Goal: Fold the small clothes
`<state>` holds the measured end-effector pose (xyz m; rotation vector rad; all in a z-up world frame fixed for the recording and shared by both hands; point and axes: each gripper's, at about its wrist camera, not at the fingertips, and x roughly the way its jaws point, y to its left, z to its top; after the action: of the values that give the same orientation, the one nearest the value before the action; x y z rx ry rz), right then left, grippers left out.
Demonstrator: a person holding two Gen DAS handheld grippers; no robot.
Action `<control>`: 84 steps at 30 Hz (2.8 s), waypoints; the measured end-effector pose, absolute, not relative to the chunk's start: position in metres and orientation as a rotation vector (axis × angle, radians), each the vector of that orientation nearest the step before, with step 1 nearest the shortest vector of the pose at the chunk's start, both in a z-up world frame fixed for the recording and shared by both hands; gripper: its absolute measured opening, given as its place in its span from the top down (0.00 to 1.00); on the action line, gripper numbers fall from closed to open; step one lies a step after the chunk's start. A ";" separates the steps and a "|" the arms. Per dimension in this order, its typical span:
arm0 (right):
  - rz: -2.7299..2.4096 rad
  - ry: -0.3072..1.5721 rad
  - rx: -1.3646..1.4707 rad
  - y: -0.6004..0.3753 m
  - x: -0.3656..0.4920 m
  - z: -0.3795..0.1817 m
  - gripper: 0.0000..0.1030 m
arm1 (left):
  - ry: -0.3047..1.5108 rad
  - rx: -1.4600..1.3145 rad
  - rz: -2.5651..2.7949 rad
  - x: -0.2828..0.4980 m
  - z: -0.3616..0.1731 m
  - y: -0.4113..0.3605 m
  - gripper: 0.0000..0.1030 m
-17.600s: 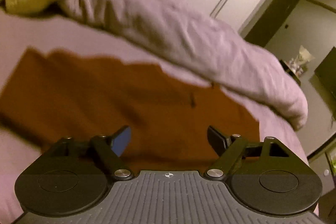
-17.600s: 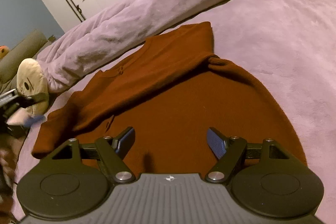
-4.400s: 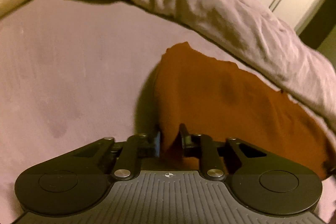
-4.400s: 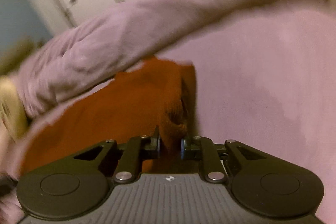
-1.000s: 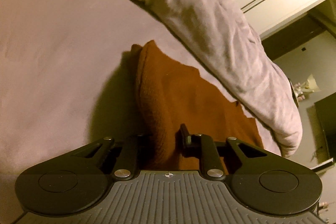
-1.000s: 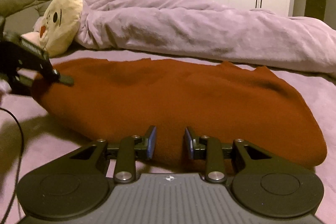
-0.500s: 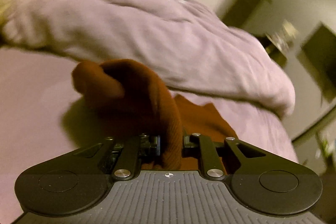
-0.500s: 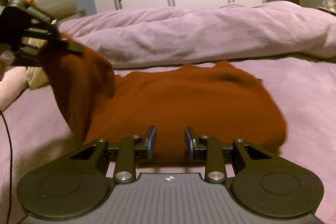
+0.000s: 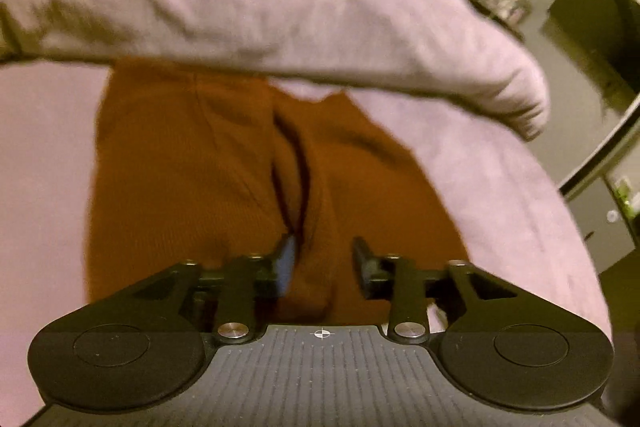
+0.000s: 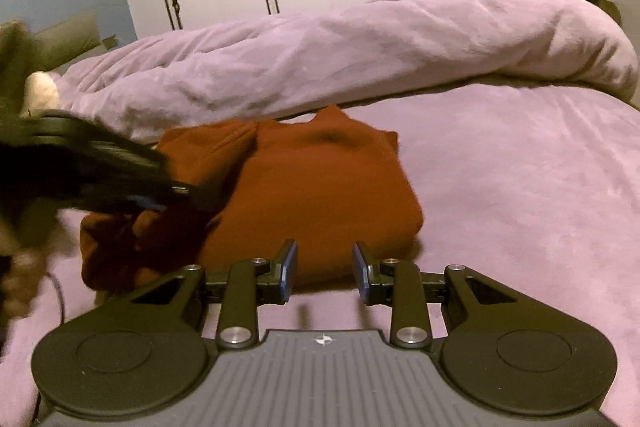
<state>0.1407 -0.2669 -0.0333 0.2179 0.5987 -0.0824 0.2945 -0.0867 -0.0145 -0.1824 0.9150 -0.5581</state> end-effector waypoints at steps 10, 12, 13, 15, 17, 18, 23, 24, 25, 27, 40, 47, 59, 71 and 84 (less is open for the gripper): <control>0.148 0.599 0.366 -0.236 0.198 0.004 0.43 | 0.944 -0.080 -0.337 0.261 -0.039 -0.023 0.41; 0.218 0.662 0.440 -0.228 0.224 -0.001 0.42 | 0.940 -0.076 -0.321 0.264 -0.044 -0.022 0.41; 0.232 0.699 0.472 -0.226 0.236 -0.006 0.42 | 0.937 -0.067 -0.324 0.267 -0.047 -0.023 0.41; 0.237 0.792 0.515 -0.223 0.263 -0.019 0.42 | 0.951 -0.051 -0.323 0.272 -0.052 -0.026 0.42; 0.275 0.873 0.578 -0.220 0.281 -0.033 0.42 | 0.956 -0.056 -0.325 0.274 -0.055 -0.024 0.42; 0.283 0.893 0.600 -0.220 0.288 -0.039 0.44 | 0.952 -0.060 -0.327 0.273 -0.053 -0.022 0.42; 0.282 0.858 0.577 -0.226 0.291 -0.036 0.88 | 0.949 -0.098 -0.334 0.271 -0.038 -0.012 0.42; 0.265 0.808 0.495 -0.226 0.284 -0.026 0.88 | 0.930 -0.101 -0.340 0.270 -0.031 -0.010 0.41; 0.252 0.772 0.443 -0.227 0.278 -0.018 0.89 | 0.911 -0.101 -0.343 0.269 -0.025 -0.009 0.40; 0.215 0.726 0.392 -0.235 0.270 -0.008 0.90 | 0.869 -0.095 -0.339 0.270 -0.013 -0.012 0.39; 0.167 0.755 0.388 -0.269 0.259 -0.021 0.65 | 0.908 -0.050 -0.333 0.302 -0.039 -0.046 0.34; 0.180 0.812 0.620 -0.299 0.272 -0.041 0.42 | 0.909 -0.062 -0.323 0.301 -0.043 -0.047 0.32; 0.296 0.856 0.578 -0.256 0.312 -0.043 0.52 | 0.921 -0.056 -0.333 0.302 -0.045 -0.049 0.31; 0.247 0.681 0.068 -0.208 0.296 0.005 0.85 | 0.900 -0.043 -0.334 0.276 -0.026 -0.045 0.26; -0.009 0.632 -0.209 -0.272 0.271 -0.024 0.83 | 1.002 0.015 -0.358 0.276 -0.056 -0.077 0.21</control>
<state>0.2707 -0.2721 -0.0245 -0.2088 0.6315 -0.0086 0.2757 -0.0773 -0.0557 0.0150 1.0021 -0.3576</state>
